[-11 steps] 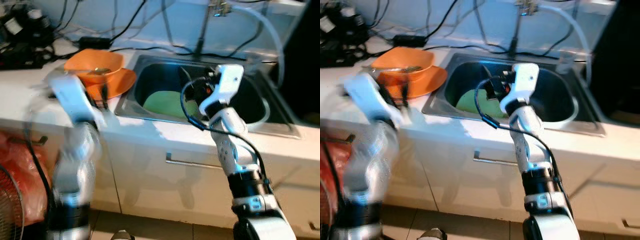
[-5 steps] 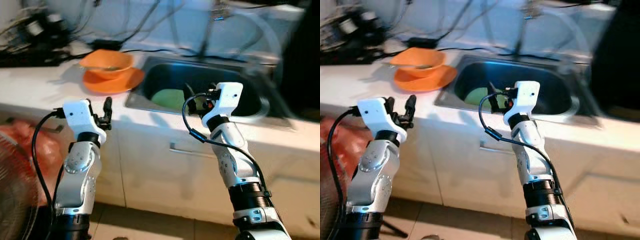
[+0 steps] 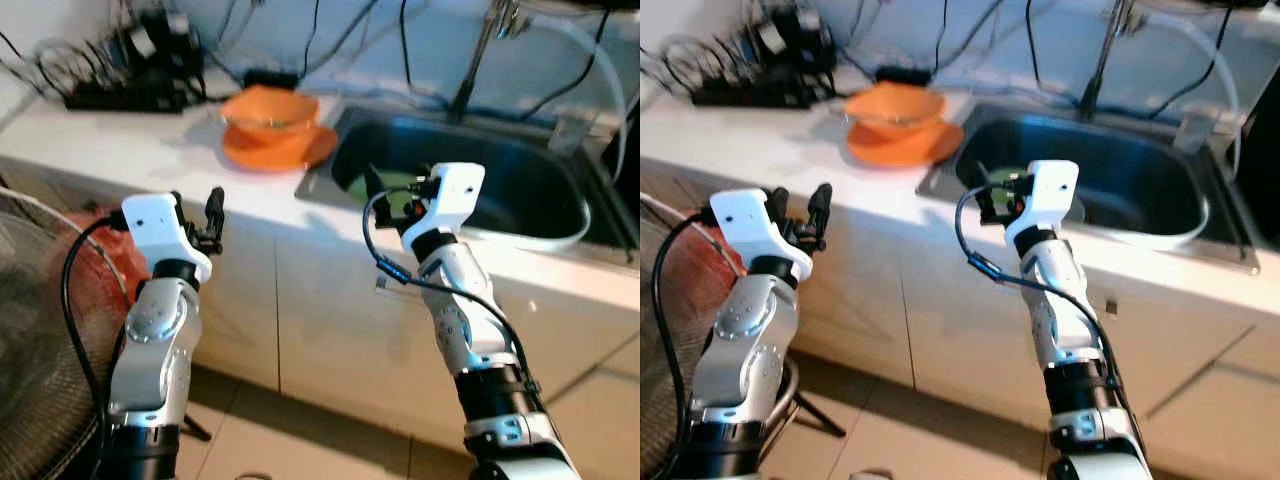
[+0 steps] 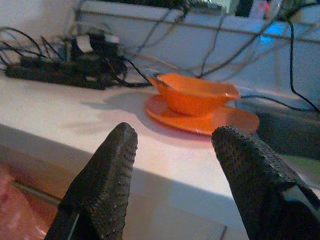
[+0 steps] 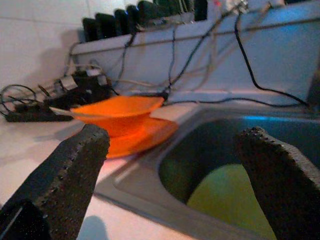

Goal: Kitchen organization

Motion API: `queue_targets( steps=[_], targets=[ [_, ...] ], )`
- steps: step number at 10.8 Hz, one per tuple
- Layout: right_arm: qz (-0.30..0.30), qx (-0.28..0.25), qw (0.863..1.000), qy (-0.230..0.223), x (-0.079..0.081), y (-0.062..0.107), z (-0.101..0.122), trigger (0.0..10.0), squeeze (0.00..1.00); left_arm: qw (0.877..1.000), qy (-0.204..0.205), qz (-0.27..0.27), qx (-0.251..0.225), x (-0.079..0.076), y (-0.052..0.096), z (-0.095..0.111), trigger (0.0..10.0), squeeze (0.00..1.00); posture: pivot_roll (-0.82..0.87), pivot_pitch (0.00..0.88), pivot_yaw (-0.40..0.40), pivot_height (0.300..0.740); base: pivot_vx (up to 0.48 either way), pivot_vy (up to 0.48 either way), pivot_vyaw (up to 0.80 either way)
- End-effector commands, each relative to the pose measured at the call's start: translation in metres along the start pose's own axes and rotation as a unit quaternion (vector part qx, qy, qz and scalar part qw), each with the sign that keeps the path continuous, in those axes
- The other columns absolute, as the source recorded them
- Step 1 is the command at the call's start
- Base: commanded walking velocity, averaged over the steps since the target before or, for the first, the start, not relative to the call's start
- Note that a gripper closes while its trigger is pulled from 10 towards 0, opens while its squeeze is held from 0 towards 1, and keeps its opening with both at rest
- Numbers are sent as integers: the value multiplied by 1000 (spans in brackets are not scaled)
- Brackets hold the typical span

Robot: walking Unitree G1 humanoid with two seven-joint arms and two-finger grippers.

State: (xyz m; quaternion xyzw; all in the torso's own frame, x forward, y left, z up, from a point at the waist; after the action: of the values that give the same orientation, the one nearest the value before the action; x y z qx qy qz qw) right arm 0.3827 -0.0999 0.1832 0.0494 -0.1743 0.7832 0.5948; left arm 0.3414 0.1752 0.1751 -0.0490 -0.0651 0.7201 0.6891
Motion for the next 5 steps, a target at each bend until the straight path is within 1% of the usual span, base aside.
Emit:
queue_targets(
  steps=[1,3,5],
  targets=[
    [-6,-7,1000,9,-5,-1,4,10000,0,1000,0,-12,11,-6,0,-5,10000,0,109,0,-27,740,0,0,0],
    [-9,1,1000,11,-7,0,-1,10000,0,999,-3,-15,45,-3,6,-28,10000,0,109,0,-27,740,0,0,0],
    [-18,20,999,17,-14,5,-14,10000,0,996,-13,-10,90,5,16,-59,10000,0,108,0,-29,740,0,0,0]
  ],
)
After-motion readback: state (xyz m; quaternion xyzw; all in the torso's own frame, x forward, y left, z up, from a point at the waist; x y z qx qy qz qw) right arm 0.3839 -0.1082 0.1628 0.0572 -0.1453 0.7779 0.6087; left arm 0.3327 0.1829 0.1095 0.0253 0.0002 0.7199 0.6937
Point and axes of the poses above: a point about 5 cm out from each wrist's last joint towards the gripper, its own y axis pointing back from the gripper into the wrist, its own z axis along the axis of the wrist's last joint, x = y × z, the point moved 4 cm from there along -y, pointing out of the wrist towards the gripper, and after that the axes turned 7 degrees about -y, right-handed, at the moved point
